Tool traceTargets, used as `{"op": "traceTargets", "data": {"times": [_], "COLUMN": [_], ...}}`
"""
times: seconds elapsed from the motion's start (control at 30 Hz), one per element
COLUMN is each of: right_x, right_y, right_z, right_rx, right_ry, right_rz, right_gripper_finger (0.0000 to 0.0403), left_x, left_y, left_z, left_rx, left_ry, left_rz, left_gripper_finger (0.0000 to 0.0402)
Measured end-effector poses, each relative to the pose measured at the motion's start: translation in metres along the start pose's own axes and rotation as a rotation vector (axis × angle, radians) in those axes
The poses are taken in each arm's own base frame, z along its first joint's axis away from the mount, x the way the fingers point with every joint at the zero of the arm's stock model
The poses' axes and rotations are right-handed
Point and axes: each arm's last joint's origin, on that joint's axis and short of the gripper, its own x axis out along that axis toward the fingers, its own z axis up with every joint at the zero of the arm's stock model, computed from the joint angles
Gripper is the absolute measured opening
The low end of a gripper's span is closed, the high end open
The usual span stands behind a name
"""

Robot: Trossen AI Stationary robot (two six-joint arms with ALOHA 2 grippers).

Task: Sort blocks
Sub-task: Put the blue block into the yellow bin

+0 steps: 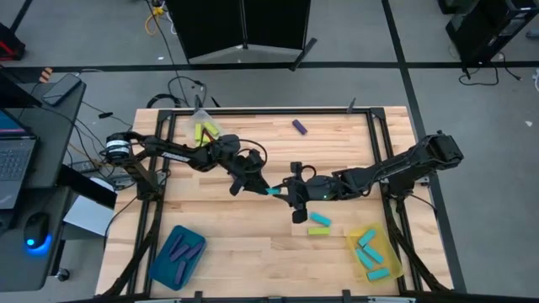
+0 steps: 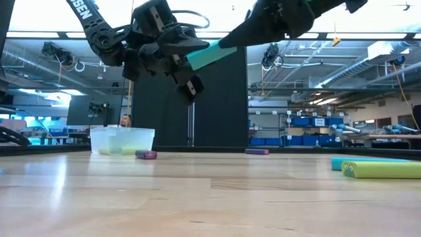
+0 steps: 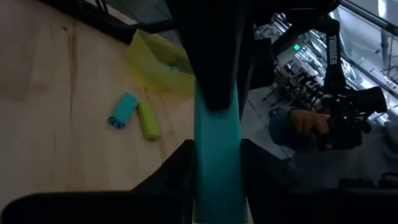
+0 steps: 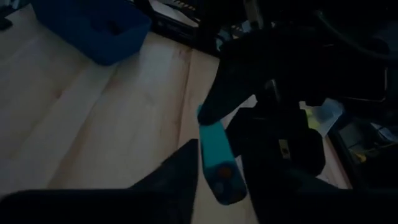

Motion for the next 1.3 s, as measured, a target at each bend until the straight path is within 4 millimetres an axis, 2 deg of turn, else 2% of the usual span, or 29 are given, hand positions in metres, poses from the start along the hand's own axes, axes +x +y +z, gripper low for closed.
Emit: {"op": "traceTargets", "data": {"times": [0.1, 0.3, 0.43, 0.57, 0.73, 0.9, 1.03, 1.3], "right_x": [0.0, -0.008, -0.031, -0.062, -0.098, -0.124, -0.133, -0.14], "right_y": [0.0, -0.001, -0.006, -0.013, -0.012, 0.0, 0.018, 0.061], "right_z": [0.0, 0.0, 0.004, 0.004, 0.004, 0.005, -0.004, -0.034], "right_rx": [-0.002, 0.001, 0.099, 0.3, 0.572, 0.852, 0.999, 1.075], "right_ry": [0.0, 0.024, 0.058, 0.131, 0.393, 0.75, 1.003, 1.393], "right_rz": [0.011, 0.028, 0.121, 0.279, 0.425, 0.523, 0.53, 0.489], "right_gripper_finger": [0.0068, 0.007, 0.007, 0.007, 0.007, 0.007, 0.007, 0.007], "left_x": [0.0, 0.0, -0.002, -0.008, -0.015, -0.019, -0.019, -0.017], "left_y": [-0.001, -0.002, 0.001, 0.007, 0.014, 0.016, 0.016, 0.015], "left_z": [0.0, 0.004, 0.006, 0.01, 0.014, 0.015, 0.016, 0.015], "left_rx": [0.013, 0.096, 0.147, 0.209, 0.27, 0.286, 0.312, 0.355], "left_ry": [-0.002, -0.033, -0.069, -0.106, -0.127, -0.135, -0.135, -0.129], "left_rz": [-0.004, -0.001, 0.053, 0.126, 0.177, 0.196, 0.196, 0.189], "left_gripper_finger": [0.0093, 0.0089, 0.0092, 0.0093, 0.0095, 0.0095, 0.0095, 0.0089]}}
